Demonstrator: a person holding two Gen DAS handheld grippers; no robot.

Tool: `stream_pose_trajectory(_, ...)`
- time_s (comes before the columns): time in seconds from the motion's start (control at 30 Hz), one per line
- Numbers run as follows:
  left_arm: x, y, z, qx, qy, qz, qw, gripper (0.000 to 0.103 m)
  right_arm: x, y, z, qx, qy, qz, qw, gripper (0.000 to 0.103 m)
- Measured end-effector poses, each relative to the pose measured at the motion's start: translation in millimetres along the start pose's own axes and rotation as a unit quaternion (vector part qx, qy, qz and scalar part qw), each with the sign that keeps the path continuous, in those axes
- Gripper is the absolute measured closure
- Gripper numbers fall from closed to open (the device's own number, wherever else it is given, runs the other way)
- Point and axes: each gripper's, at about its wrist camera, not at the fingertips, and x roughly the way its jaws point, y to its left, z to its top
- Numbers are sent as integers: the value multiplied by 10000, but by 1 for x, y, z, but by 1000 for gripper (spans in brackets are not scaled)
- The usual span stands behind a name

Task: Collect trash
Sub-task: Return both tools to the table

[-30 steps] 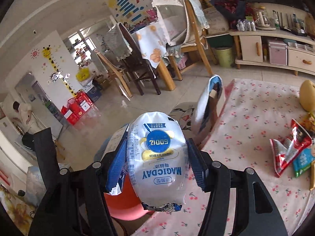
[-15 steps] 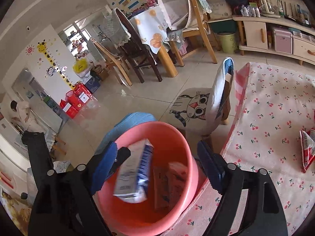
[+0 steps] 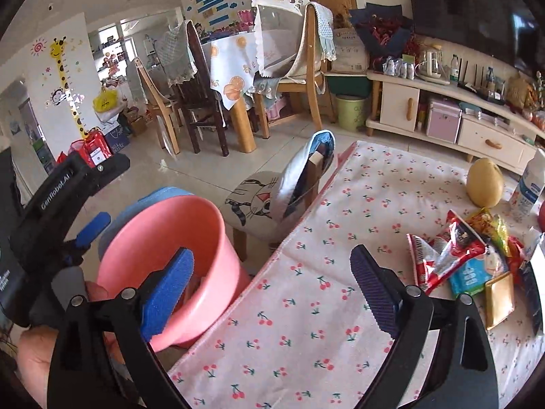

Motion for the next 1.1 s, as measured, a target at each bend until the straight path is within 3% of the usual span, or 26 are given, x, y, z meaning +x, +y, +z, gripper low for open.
stream_pose_trajectory(0.27, -7, -37, -9, 947, 100, -125, 9954, 6, -35, -28, -18, -292, -569, -489, 9968, 6)
stream_pose_trajectory(0.67, -4, -74, -41, 1645, 388, -228, 9854, 6, -59, -54, -43, -1008, -610, -1447, 9824, 5)
stream_pose_trajectory(0.9, -2, -105, -67, 2118, 506, -375, 9753, 6, -69, -85, -55, -835, -612, -1658, 9807, 5)
stream_pose_trajectory(1.1, 5, -124, -89, 2227, 774, -262, 9715, 6, -80, -116, -64, -593, -598, -1790, 9802, 5)
